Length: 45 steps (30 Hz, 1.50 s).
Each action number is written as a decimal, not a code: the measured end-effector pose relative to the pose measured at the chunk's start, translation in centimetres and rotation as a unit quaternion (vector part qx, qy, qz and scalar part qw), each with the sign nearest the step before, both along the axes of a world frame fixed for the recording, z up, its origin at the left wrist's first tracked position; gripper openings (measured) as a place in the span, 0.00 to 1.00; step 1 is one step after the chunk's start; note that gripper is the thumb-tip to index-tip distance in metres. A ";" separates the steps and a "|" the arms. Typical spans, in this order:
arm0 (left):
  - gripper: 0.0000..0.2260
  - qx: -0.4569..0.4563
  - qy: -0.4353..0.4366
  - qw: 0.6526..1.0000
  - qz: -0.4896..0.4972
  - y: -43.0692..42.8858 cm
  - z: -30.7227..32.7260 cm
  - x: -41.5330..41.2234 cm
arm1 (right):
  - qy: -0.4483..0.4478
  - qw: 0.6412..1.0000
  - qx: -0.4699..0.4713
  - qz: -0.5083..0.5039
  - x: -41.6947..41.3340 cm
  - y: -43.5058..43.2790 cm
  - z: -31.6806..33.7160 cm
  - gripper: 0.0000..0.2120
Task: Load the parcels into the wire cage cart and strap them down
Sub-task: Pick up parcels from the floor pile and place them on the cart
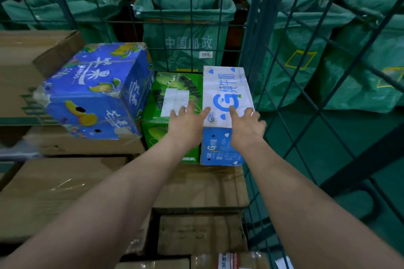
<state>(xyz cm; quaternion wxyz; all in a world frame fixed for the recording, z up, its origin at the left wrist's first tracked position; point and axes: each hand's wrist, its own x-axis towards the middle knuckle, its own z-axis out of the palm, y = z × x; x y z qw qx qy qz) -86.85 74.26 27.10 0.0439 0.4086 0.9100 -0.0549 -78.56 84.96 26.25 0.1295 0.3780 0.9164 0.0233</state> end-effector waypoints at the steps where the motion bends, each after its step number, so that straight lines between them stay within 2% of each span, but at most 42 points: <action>1: 0.35 -0.012 0.001 1.000 0.004 -0.8 0.7 0.0 | 0.003 1.000 -0.010 -0.001 0.2 -0.6 0.6 0.42; 7: 0.31 -0.023 -0.029 0.998 0.057 -7.6 5.7 1.5 | 0.018 0.995 -0.099 -0.009 1.6 -6.2 4.9 0.39; 12: 0.27 0.045 -0.033 0.992 0.117 -14.7 8.8 2.8 | 0.032 0.992 -0.125 0.012 2.7 -11.8 9.8 0.31; 18: 0.26 0.106 -0.079 0.964 0.232 -26.0 10.4 5.7 | 0.072 0.982 -0.165 0.062 4.0 -21.2 12.8 0.23; 21: 0.24 0.160 -0.086 0.939 0.294 -31.3 11.9 7.8 | 0.070 0.977 -0.182 0.086 4.5 -26.2 13.5 0.24; 24: 0.23 0.182 -0.071 0.931 0.308 -36.4 13.1 10.4 | 0.074 0.975 -0.182 0.103 5.5 -31.6 14.5 0.21; 28: 0.21 0.195 -0.053 0.916 0.346 -43.4 14.7 14.6 | 0.057 0.967 -0.192 0.157 8.7 -39.1 16.0 0.22; 32: 0.23 0.228 -0.044 0.889 0.395 -51.8 16.3 19.6 | 0.049 0.947 -0.231 0.219 12.2 -47.3 16.2 0.23; 36: 0.21 0.229 -0.042 0.867 0.441 -59.2 16.5 23.8 | 0.065 0.928 -0.248 0.271 15.0 -54.6 15.9 0.21; 45: 0.21 0.279 -0.050 0.755 0.592 -71.7 15.4 31.9 | 0.014 0.870 -0.235 0.433 16.7 -65.8 15.6 0.23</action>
